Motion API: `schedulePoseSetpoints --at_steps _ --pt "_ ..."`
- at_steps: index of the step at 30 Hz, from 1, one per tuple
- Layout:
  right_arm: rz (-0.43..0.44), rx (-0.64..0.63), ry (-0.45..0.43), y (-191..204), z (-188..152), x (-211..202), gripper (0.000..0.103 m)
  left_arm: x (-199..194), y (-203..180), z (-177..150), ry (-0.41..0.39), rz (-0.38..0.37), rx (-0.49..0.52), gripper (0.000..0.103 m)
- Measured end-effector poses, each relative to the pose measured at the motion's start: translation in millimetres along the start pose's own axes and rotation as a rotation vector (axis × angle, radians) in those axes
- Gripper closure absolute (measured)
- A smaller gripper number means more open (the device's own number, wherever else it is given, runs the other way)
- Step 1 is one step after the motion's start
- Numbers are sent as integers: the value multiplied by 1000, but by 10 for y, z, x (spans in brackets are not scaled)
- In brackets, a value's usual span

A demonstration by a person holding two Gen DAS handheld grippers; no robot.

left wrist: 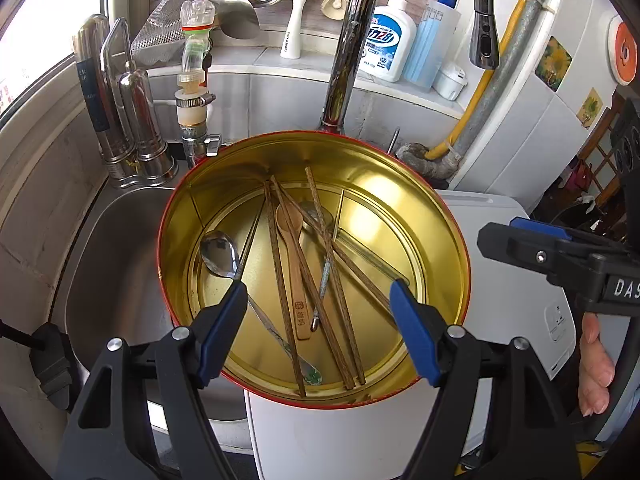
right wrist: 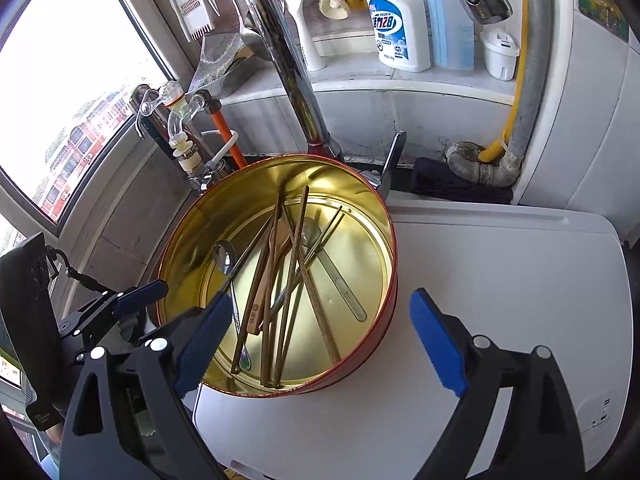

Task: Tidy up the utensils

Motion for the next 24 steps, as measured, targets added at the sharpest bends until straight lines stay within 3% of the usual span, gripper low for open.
schedulePoseSetpoints --at_steps 10,24 --pt "0 -7 2 15 -9 12 12 7 -23 1 0 -29 -3 30" --pt "3 -32 -1 67 -36 -9 12 -39 4 4 -16 -14 -12 27"
Point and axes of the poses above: each gripper's, at about its wrist camera, not at the fingertips, and x roughly the way its jaws point, y to its left, z to its top, the point moved 8 cm from there along x, roughly the way its jaws point, and after that the axes turned 14 degrees about y, right-handed, at the moved point
